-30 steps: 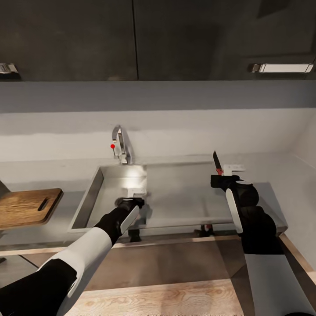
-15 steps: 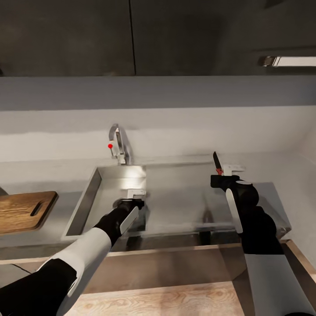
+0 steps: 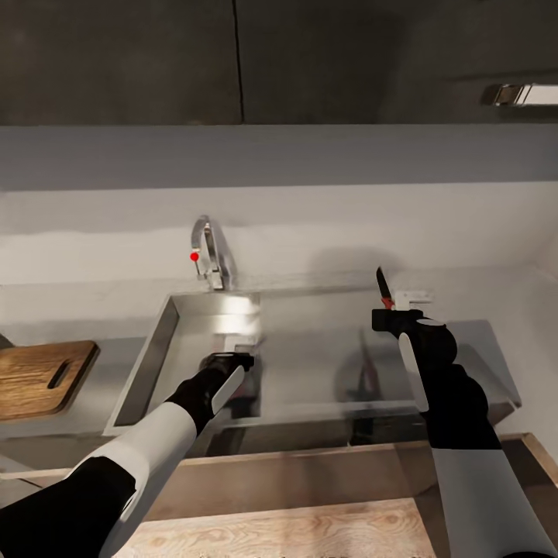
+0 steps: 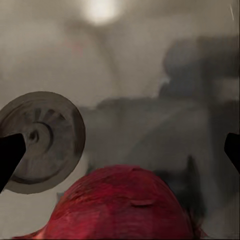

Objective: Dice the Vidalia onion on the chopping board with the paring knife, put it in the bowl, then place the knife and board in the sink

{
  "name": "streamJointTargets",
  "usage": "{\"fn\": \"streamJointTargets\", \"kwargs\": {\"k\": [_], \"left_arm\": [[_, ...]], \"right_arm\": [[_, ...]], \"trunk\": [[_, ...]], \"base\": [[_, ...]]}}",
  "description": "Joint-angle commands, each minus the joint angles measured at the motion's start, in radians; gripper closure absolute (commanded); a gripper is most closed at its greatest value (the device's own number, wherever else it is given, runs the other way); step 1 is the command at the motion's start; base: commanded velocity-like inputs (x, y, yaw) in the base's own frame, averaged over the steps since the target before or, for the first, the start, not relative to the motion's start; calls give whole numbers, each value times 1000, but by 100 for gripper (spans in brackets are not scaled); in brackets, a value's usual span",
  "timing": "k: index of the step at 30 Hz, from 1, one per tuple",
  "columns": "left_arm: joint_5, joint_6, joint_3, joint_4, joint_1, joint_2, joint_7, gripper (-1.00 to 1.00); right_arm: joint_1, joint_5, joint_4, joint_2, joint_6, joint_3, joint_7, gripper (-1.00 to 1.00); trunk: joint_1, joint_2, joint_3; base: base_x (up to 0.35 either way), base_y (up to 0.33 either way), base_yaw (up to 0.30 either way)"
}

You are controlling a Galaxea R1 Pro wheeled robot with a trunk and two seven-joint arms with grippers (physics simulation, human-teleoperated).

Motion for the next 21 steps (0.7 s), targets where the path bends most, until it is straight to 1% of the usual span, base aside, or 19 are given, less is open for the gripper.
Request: {"fn": "streamJointTargets", "kwargs": {"k": [1, 9, 21], "left_arm": [[10, 3, -8, -1, -1, 1, 9, -100], [10, 3, -8, 0, -1, 1, 9, -100], [10, 3, -8, 3, -1, 1, 11, -100]], "right_arm": [[-1, 0, -1, 0, 5, 1, -2, 100], [-1, 0, -1, 0, 5, 2, -2, 100], [-1, 0, -1, 0, 5, 2, -2, 100]], "trunk": [[0, -1, -3], [0, -1, -15], [0, -1, -16]], "base": [[-39, 45, 0], [-7, 9, 0], [-22, 0, 0]]}}
